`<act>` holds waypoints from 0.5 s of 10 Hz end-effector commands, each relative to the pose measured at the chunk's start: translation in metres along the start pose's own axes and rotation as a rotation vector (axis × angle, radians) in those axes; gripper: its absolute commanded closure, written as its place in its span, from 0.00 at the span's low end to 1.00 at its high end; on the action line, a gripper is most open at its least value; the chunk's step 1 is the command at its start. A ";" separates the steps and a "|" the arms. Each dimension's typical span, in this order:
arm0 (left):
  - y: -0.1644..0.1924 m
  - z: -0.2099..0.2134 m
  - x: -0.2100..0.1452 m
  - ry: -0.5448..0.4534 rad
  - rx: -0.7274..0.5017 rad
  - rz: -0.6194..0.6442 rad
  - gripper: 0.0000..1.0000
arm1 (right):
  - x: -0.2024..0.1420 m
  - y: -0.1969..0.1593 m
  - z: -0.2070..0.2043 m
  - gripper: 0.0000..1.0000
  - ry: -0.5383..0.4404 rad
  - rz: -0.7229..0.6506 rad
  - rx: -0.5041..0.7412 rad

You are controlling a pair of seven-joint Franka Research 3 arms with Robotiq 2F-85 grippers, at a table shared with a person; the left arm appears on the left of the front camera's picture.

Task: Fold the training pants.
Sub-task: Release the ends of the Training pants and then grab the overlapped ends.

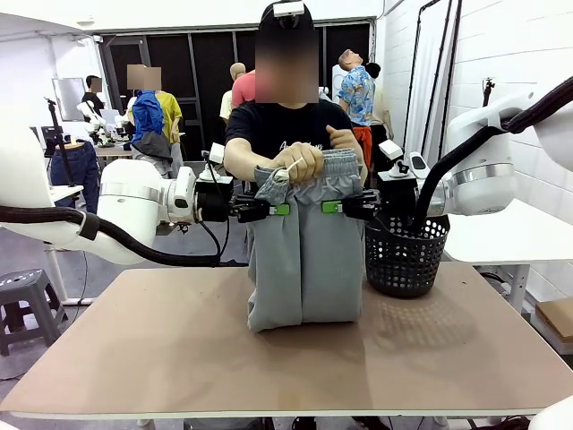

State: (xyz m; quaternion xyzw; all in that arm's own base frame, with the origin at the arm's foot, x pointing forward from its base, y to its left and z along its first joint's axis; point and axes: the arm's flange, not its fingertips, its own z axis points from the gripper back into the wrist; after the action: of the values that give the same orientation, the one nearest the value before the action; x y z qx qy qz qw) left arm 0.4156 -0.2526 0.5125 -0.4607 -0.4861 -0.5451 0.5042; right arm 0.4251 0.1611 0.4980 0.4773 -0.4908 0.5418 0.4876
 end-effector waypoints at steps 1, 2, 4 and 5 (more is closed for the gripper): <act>0.000 0.001 0.004 -0.002 0.004 0.007 1.00 | 0.000 0.002 0.000 1.00 -0.023 0.006 -0.002; 0.000 0.001 0.004 -0.002 0.004 0.007 1.00 | 0.000 0.002 0.000 1.00 -0.023 0.006 -0.002; 0.000 0.001 0.004 -0.002 0.004 0.007 1.00 | 0.000 0.002 0.000 1.00 -0.023 0.006 -0.002; 0.000 0.001 0.004 -0.002 0.004 0.007 1.00 | 0.000 0.002 0.000 1.00 -0.023 0.006 -0.002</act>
State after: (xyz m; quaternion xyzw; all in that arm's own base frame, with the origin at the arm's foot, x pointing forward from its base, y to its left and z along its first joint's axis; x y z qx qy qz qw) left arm 0.4157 -0.2525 0.5125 -0.4607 -0.4861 -0.5451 0.5043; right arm 0.4251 0.1611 0.4980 0.4773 -0.4907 0.5418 0.4876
